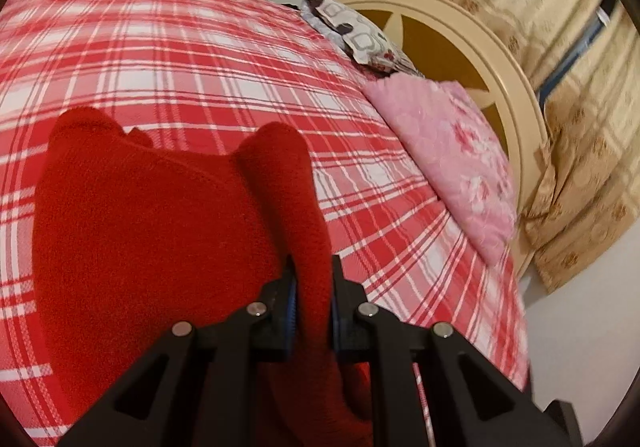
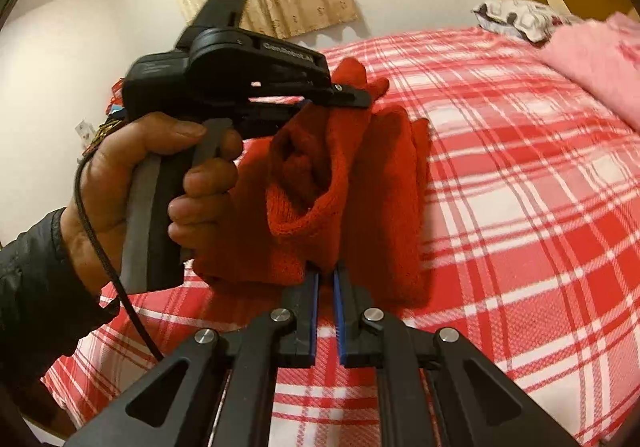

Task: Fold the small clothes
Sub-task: 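Open the left gripper to release the folded side onto the sweater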

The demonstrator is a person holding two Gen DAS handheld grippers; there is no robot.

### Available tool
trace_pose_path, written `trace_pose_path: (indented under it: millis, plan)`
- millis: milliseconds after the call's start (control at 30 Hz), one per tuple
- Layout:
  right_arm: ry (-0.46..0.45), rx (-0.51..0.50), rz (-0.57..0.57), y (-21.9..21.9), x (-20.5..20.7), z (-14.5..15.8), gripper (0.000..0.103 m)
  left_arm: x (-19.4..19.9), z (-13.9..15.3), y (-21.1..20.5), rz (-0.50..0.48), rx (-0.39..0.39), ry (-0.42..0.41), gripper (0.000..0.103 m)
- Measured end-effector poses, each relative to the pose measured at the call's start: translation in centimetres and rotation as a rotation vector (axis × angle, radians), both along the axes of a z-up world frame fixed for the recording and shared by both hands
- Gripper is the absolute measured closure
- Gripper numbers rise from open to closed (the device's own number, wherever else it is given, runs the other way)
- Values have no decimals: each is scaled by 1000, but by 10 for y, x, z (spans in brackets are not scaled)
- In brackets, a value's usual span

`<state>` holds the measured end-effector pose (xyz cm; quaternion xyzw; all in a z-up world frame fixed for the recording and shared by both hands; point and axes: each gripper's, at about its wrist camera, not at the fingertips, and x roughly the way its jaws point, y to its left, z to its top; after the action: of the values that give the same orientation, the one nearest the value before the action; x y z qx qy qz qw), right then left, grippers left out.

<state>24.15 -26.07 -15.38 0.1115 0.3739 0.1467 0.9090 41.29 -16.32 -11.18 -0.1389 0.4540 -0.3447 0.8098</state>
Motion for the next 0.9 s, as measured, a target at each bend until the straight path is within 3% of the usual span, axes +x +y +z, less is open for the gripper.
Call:
trace_pose_path:
  millis: [200,300,367,500,567,600,633,700,833,900]
  plan:
    - [27,-8,-36,-14,0,-10,100,-16,5,-11,-43,99,-103,81]
    - [33,-7,-69,-25,1,-9,101,-39,19,2,-47,150,-235,61]
    - [42,11,-88,-33,1,-12,101,-57,23,20,-8,198,-324,38]
    - [10,71,-127,-44,-2,-11,100,-77,17,59,78,237,-380,33]
    - [-22,92,-138,-47,-3,-5,81,-86,9,81,141,237,-382,24]
    - [-38,115,-139,-48,-2,-1,60,-88,5,86,158,237,-374,23]
    - [-47,138,-144,-49,0,2,47,-90,0,91,169,237,-361,22]
    - [-66,180,-154,-50,9,9,46,-89,-12,92,176,261,-325,22]
    - [-91,143,-140,-36,31,23,46,-93,-24,90,174,262,-311,22]
    - [-56,119,-114,-26,48,24,47,-94,-23,92,170,247,-316,20]
